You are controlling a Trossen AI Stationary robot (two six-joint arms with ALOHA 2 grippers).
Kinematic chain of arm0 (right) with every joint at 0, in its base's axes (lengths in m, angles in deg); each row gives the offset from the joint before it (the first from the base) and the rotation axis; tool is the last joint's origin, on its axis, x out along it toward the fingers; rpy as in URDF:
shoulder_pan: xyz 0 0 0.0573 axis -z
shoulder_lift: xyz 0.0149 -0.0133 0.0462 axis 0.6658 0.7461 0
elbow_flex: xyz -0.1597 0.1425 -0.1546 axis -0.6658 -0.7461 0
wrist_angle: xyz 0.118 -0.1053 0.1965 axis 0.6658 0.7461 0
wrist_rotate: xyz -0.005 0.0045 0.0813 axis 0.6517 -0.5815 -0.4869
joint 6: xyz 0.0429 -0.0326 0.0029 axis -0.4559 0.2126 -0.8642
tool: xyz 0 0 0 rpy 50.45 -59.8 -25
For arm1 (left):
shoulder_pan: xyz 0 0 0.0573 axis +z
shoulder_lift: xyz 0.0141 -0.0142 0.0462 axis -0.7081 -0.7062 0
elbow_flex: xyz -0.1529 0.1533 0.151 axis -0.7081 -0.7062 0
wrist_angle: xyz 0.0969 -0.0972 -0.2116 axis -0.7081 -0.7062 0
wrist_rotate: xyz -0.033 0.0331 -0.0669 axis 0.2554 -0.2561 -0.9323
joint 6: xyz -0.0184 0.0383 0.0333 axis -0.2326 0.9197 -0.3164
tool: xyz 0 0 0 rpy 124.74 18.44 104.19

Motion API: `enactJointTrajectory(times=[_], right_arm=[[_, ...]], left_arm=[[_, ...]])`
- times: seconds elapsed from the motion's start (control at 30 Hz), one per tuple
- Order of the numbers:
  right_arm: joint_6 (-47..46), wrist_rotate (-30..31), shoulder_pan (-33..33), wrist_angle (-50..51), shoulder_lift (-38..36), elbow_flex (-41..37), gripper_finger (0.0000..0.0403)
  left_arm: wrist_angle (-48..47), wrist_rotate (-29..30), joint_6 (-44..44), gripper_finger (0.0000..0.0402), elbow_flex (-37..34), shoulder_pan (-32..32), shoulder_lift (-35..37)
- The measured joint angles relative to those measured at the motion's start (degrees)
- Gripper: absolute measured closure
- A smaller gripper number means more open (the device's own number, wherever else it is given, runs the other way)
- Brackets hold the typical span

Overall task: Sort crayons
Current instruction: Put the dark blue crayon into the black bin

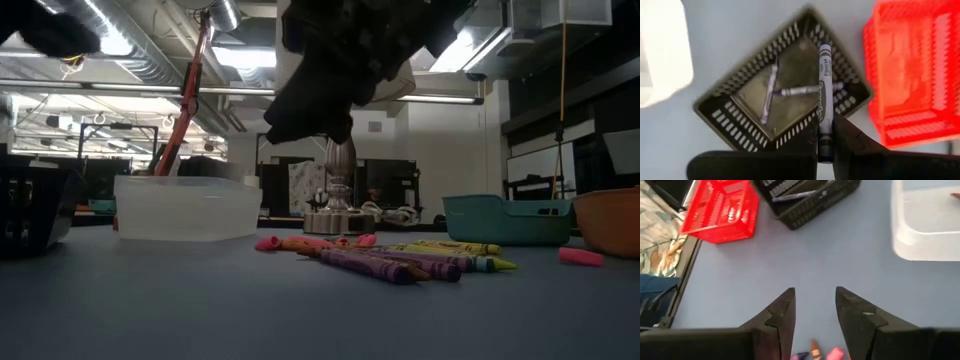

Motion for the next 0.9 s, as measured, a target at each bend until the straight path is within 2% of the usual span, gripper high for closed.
enactJointTrajectory(times=[0.27,0.6,0.8,0.9], right_arm=[[0.0,4.3,-2.8,0.0,0.0,0.0,0.0265],[0.0,6.1,-7.1,0.0,0.0,0.0,0.0265],[-0.1,6.5,-9.6,0.6,0.0,0.0,0.0265],[-0.6,9.2,-10.8,2.5,0.0,0.0,0.0265]], left_arm=[[4.0,1.1,-0.4,0.0392,-8.7,-0.8,0.0],[4.5,2.8,-0.6,0.0391,-11.7,-0.7,0.0],[4.8,4.7,-4.8,0.0358,-12.0,-0.7,0.0],[4.9,5.1,-5.0,0.0336,-12.0,-0.7,0.0]])
